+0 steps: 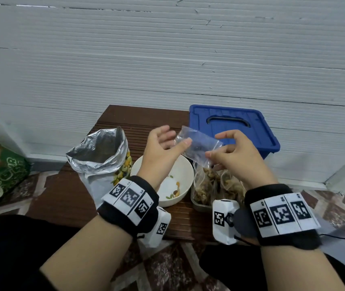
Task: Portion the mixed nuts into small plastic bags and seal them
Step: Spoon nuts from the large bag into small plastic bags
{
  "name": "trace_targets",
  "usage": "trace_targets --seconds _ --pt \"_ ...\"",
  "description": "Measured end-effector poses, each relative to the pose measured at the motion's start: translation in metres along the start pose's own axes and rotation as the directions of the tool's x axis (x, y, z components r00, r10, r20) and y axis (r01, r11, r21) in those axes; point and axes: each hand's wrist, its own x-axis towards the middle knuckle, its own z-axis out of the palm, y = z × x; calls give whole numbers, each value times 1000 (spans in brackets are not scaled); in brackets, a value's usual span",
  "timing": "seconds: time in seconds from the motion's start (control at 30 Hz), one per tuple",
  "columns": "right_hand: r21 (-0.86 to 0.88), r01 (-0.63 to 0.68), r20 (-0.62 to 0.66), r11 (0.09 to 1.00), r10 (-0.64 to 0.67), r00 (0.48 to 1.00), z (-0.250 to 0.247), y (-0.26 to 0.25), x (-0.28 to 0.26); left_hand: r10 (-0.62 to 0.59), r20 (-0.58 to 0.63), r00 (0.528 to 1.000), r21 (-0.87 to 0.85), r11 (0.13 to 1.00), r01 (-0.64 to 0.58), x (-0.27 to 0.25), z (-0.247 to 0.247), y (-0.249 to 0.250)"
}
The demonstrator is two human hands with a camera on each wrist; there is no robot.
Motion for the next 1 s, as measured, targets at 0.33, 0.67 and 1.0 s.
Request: trace_targets --seconds 0.33,0.67,1.0 --pt "-130 21 112 991 -7 994 -4 -6 -6 301 571 763 559 538 -631 3 -12 0" --pt "88 -22 94 996 13 995 -6 -10 -6 443 449 776 439 647 -623 6 -9 -5" --pt "-16 49 29 999 -48 998 -7 -6 -4 457 377 806 355 732 -582 0 -8 1"
